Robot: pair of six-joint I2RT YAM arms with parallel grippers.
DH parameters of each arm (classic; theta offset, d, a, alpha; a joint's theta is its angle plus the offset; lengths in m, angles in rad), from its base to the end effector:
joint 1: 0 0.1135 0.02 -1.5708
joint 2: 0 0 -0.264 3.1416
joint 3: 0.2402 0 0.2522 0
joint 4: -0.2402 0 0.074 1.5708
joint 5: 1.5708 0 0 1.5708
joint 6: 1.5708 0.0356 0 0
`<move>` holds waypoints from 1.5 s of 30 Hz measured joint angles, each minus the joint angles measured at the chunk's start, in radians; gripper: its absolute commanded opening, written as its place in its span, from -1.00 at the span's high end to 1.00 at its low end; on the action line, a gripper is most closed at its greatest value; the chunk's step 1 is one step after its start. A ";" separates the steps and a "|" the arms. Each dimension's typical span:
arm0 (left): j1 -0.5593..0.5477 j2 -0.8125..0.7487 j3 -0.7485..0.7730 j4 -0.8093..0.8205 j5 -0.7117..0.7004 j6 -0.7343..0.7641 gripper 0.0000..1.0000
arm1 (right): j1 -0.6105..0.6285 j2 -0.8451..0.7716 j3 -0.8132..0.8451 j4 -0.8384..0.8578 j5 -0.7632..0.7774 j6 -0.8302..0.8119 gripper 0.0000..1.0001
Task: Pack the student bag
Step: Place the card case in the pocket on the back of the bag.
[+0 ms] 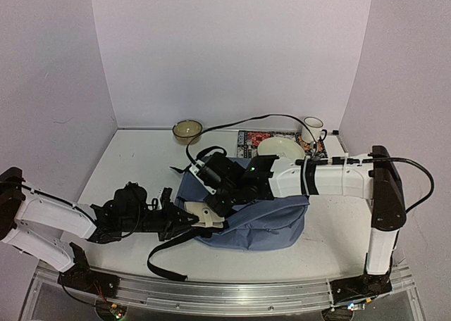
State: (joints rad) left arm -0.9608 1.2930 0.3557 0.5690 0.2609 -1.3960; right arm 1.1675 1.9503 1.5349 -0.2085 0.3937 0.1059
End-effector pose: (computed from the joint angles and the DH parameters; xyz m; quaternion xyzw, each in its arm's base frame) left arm 0.1312 -0.2037 0.1664 -0.1047 0.8142 -0.5593 0.1154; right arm 0.1903 0.4112 0.2523 -0.3649 0.7979 0.1259 0.4630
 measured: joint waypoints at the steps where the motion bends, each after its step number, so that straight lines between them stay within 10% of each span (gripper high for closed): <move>1: -0.004 -0.007 -0.005 0.007 -0.011 -0.006 1.00 | 0.000 0.000 0.000 0.003 -0.005 0.006 1.00; 26: -0.068 -0.088 -0.086 0.120 -0.122 -0.008 1.00 | 0.004 -0.023 0.000 0.030 -0.067 0.082 1.00; 45: -0.072 0.185 -0.078 0.286 -0.098 -0.044 1.00 | 0.007 -0.023 0.000 -0.001 -0.127 0.081 1.00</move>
State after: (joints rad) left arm -1.0332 1.4781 0.2779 0.8551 0.1633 -1.4399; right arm 1.1744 1.9278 1.5352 -0.2095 0.2665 0.1872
